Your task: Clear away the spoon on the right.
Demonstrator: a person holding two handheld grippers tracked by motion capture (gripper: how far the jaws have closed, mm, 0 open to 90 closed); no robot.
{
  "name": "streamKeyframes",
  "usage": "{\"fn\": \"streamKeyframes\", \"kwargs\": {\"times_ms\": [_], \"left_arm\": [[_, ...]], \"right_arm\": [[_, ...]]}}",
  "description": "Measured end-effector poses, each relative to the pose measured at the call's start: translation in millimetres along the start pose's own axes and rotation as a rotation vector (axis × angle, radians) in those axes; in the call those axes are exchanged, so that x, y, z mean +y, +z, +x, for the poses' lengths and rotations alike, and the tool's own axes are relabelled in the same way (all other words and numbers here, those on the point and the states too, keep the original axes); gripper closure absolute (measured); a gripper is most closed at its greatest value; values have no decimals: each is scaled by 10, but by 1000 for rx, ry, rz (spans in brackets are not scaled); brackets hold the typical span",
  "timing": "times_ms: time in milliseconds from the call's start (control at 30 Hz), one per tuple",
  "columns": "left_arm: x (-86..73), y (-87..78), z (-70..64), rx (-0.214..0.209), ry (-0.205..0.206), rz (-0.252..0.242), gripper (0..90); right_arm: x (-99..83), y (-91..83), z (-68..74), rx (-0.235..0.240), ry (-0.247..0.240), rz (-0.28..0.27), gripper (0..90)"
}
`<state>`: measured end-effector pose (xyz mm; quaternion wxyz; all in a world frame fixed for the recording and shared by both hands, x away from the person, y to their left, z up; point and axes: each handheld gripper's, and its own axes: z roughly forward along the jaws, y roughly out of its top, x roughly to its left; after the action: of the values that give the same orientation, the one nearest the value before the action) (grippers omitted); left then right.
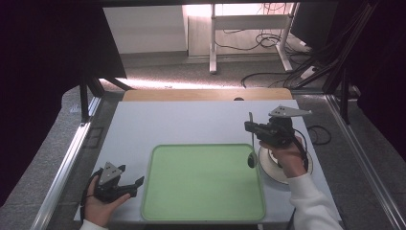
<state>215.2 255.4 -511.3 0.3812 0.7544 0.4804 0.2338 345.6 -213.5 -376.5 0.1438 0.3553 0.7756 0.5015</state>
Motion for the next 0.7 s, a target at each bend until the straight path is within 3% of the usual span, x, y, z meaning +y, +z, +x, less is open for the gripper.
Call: {"fn": "streamKeyframes", "kwargs": {"times_ms": [400, 700], "left_arm": [[-2, -9, 9, 4, -9, -6, 186], [-3, -13, 9, 3, -11, -5, 186]], "right_arm": [[-121, -26, 257, 45, 37, 15, 893], [-354, 112, 326, 43, 80, 92, 893]]}}
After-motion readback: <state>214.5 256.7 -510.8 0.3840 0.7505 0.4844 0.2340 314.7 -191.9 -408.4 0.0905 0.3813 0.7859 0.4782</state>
